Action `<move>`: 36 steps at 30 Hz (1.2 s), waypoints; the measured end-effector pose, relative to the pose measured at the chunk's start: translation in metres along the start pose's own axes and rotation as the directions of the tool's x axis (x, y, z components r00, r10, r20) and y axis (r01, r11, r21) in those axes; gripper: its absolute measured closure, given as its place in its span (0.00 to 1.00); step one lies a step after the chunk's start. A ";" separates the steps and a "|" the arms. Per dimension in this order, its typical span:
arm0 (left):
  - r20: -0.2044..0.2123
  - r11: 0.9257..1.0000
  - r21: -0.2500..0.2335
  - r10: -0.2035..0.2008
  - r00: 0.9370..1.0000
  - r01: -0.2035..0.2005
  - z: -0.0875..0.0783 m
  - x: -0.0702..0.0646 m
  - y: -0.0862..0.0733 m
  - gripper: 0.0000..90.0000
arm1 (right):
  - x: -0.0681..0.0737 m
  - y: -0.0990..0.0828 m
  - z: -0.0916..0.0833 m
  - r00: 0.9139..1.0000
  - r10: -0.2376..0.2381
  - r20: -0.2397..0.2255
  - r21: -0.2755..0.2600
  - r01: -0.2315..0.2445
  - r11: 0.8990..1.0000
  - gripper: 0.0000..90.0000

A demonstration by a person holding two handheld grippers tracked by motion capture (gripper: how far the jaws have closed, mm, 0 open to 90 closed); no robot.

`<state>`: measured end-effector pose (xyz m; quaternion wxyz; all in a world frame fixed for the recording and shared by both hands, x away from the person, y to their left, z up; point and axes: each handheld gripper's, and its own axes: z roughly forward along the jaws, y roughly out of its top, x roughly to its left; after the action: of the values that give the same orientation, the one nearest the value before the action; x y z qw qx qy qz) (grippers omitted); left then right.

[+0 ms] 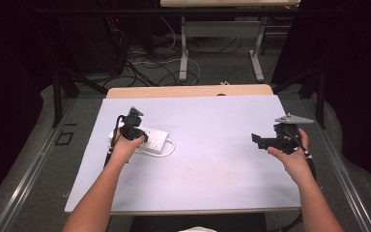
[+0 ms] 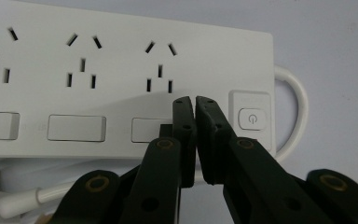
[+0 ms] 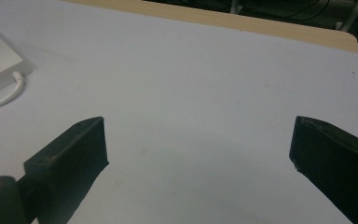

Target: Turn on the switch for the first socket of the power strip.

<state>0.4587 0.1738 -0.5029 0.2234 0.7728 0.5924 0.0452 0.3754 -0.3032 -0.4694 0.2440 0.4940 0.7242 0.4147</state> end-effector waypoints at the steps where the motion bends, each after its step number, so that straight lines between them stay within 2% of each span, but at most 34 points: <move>1: 0.000 1.000 0.002 0.001 1.000 -0.001 0.000 0.000 0.000 0.96 | 0.000 0.000 0.000 1.000 0.003 0.002 -0.002 -0.003 1.000 0.04; 17: -0.005 1.000 0.003 -0.010 1.000 0.010 0.004 0.003 -0.001 0.98 | 0.001 0.000 0.001 1.000 0.014 -0.005 0.016 -0.014 1.000 0.04; 19: -0.013 1.000 0.005 -0.006 1.000 0.006 0.004 0.004 -0.001 0.98 | 0.001 0.000 0.001 1.000 0.003 -0.003 0.012 -0.003 1.000 0.04; 36: -0.003 1.000 -0.003 -0.013 1.000 0.013 0.004 0.007 -0.002 0.98 | 0.000 -0.001 0.002 1.000 -0.001 -0.005 0.017 0.001 1.000 0.05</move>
<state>0.4599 0.1793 -0.5085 0.2238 0.7685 0.5977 0.0456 0.3760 -0.3024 -0.4713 0.2384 0.4947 0.7285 0.4096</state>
